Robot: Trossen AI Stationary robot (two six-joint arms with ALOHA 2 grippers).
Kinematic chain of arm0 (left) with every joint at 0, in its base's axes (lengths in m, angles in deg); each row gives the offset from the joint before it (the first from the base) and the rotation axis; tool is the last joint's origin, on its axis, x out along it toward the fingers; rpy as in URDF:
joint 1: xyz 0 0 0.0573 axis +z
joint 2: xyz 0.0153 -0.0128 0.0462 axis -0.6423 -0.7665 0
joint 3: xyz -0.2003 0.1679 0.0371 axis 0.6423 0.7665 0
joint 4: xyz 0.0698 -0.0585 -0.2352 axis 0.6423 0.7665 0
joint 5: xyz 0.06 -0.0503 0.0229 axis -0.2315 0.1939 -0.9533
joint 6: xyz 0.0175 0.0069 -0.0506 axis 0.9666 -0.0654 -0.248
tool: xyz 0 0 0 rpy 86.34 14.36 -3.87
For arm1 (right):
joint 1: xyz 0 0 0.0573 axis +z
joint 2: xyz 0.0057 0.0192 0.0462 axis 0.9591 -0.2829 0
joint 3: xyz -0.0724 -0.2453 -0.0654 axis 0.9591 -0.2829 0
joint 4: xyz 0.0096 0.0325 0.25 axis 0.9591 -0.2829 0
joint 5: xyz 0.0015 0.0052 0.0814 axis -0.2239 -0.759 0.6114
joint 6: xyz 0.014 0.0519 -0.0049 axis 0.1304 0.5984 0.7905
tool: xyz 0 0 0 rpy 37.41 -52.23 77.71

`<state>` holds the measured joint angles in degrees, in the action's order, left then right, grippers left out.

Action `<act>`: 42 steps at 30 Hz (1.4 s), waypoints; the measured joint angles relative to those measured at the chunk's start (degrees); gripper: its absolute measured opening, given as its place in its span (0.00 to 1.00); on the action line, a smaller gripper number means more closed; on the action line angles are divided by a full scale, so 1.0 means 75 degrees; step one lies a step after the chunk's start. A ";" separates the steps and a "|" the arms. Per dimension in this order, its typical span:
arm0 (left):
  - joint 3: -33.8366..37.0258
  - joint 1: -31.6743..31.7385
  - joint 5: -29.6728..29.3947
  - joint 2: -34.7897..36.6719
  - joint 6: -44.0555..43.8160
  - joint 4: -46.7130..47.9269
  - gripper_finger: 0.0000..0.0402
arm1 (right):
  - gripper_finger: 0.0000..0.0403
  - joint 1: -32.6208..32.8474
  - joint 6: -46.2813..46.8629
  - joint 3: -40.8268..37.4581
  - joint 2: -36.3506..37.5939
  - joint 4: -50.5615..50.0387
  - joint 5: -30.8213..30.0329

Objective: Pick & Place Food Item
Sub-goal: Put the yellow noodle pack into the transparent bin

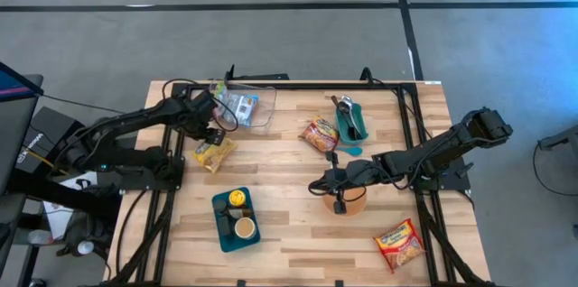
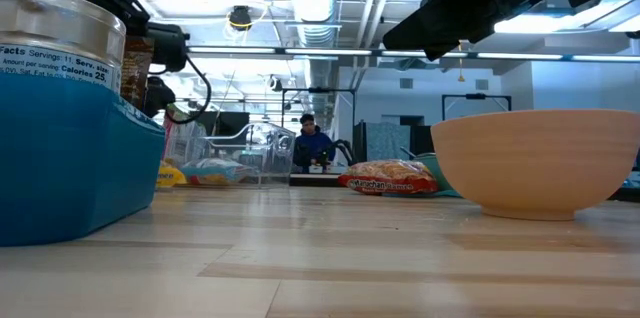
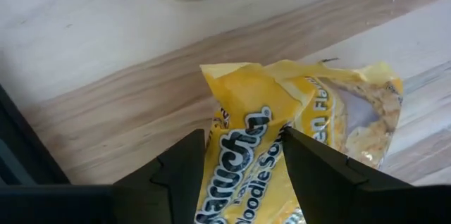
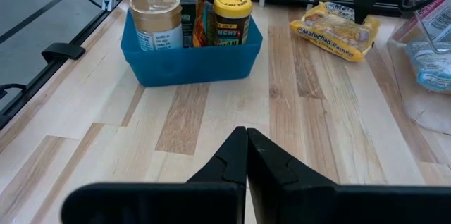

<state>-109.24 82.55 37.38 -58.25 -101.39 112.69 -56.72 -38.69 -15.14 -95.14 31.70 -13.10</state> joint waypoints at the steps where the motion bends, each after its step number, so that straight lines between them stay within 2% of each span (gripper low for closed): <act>1: 0.0000 -0.0029 0.0001 -0.0018 0.0000 -0.0040 0.47 | 0.00 0.0000 0.0000 0.0000 0.0000 0.0000 0.0001; 8: 0.0000 -0.0125 0.0004 -0.0027 0.0000 -0.0031 0.42 | 0.00 0.0000 0.0003 -0.0001 0.0000 0.0000 0.0001; 20: 0.0000 -0.0125 0.0024 -0.0025 -0.0026 -0.0024 0.24 | 0.00 0.0000 0.0017 0.0000 0.0001 0.0000 0.0000; 39: 0.0000 -0.0128 -0.0005 -0.0024 -0.0029 -0.0025 0.01 | 0.00 0.0000 0.0000 0.0000 -0.0001 0.0000 0.0002; 42: 0.0000 -0.0126 -0.0005 -0.0024 -0.0029 -0.0027 0.01 | 0.00 0.0000 0.0000 0.0000 0.0002 0.0000 0.0000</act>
<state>-109.24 81.60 37.34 -58.43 -101.61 112.49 -56.72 -38.69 -15.14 -95.12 31.70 -13.10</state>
